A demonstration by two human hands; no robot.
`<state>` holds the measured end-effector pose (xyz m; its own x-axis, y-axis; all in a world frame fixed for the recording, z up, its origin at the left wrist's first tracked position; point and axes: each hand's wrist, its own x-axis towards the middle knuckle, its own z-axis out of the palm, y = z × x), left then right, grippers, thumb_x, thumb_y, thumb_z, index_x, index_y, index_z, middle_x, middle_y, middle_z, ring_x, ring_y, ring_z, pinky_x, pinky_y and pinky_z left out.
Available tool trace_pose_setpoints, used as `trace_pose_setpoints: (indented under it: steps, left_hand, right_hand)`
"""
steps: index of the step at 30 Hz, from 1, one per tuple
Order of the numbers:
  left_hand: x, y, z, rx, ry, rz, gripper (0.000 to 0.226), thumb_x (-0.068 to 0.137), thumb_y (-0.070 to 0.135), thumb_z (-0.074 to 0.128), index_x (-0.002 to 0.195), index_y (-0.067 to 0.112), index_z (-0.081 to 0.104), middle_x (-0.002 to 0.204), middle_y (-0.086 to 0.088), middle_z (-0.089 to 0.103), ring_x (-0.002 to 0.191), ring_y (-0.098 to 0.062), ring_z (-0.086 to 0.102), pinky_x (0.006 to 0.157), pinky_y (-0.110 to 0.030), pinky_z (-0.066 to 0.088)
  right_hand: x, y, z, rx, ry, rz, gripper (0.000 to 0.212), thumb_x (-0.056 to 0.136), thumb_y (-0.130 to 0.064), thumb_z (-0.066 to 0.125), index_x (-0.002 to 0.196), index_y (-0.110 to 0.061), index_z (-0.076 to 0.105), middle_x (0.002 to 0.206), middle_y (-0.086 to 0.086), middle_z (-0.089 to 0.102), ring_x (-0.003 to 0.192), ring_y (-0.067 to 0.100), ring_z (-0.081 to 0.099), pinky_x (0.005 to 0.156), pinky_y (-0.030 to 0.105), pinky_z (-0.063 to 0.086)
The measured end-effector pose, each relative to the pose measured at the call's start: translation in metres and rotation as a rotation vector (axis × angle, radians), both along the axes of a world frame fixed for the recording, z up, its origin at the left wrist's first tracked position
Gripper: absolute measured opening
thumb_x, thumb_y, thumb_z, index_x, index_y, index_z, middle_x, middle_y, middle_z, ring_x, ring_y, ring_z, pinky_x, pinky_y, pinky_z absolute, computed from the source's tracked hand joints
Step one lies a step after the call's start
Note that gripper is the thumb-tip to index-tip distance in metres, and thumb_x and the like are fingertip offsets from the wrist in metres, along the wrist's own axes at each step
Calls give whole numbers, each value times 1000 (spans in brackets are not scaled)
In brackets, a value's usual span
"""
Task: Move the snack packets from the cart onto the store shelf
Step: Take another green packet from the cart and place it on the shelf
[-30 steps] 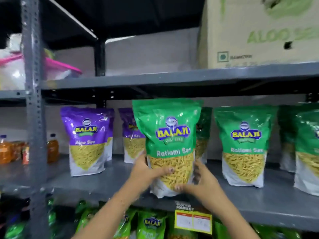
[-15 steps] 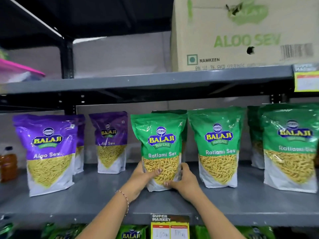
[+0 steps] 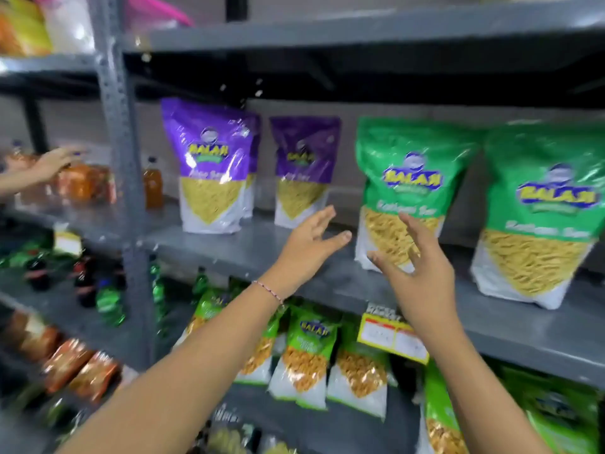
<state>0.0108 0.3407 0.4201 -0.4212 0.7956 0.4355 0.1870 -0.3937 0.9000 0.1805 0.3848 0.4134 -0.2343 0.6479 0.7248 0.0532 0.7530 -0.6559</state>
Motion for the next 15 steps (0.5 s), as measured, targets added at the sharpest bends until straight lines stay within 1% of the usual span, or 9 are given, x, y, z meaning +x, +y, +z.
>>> trace_pose_setpoints:
  steps: [2, 4, 6, 7, 10, 12, 13, 14, 15]
  left_hand:
    - [-11, -44, -23, 19, -18, 27, 55, 83, -11, 60, 134, 2, 44, 136, -5, 51, 130, -10, 45, 105, -26, 42]
    - [-23, -83, -53, 1, -39, 49, 52, 83, -17, 56, 131, 0, 46, 129, -2, 53, 113, 2, 56, 90, -15, 50]
    - [-46, -131, -99, -50, -94, 155, 52, 83, -21, 51, 131, -2, 44, 129, -2, 50, 99, 9, 62, 80, -11, 52]
    - [-54, -150, -120, -82, -117, 202, 52, 83, -22, 49, 131, -3, 43, 131, -3, 49, 98, 9, 63, 80, -12, 53]
    - [-85, -236, -215, -326, -187, 416, 47, 84, -18, 54, 129, -4, 47, 134, -11, 51, 105, 4, 61, 94, -22, 52]
    - [-91, -289, -272, -528, -224, 556, 47, 81, -5, 65, 124, 8, 51, 132, -11, 53, 111, -3, 61, 91, -17, 50]
    - [-89, -308, -295, -619, -212, 623, 49, 79, 1, 69, 123, 13, 51, 130, -8, 54, 113, -6, 62, 88, -16, 47]
    - [-87, -333, -319, -732, -200, 704, 51, 78, 6, 71, 124, 14, 51, 128, -8, 55, 114, -13, 61, 87, -19, 45]
    - [-85, -352, -338, -858, -190, 746, 56, 77, 8, 72, 128, 10, 49, 124, -9, 57, 113, -20, 60, 86, -22, 44]
  right_hand:
    - [-29, -37, -24, 58, -35, 183, 66, 76, -20, 78, 136, -20, 48, 142, -7, 51, 132, 4, 45, 110, 28, 37]
    - [-58, -69, -49, 91, -111, 329, 68, 79, -21, 76, 138, -23, 44, 146, -6, 46, 136, 3, 40, 111, 17, 30]
    - [-95, -101, -85, 107, -211, 487, 68, 79, -19, 75, 137, -28, 40, 146, -10, 42, 137, 2, 37, 110, 9, 25]
    - [-106, -109, -103, 99, -247, 548, 68, 79, -17, 75, 136, -29, 39, 145, -11, 41, 136, 2, 37, 110, 9, 25]
    - [-151, -149, -179, 1, -394, 760, 64, 81, -18, 74, 136, -28, 44, 144, -6, 45, 135, 5, 39, 112, 16, 29]
    - [-173, -170, -228, -49, -554, 865, 62, 81, -18, 74, 137, -24, 46, 144, -8, 44, 136, 5, 38, 112, 21, 32]
    - [-178, -176, -250, -52, -654, 892, 63, 81, -16, 74, 138, -21, 46, 143, -10, 42, 137, 6, 36, 112, 20, 30]
    - [-186, -187, -278, -63, -769, 931, 64, 81, -13, 73, 139, -16, 46, 142, -10, 41, 136, 7, 35, 112, 18, 26]
    - [-190, -194, -299, -68, -883, 954, 65, 80, -11, 73, 139, -13, 46, 142, -7, 41, 137, 10, 33, 112, 17, 23]
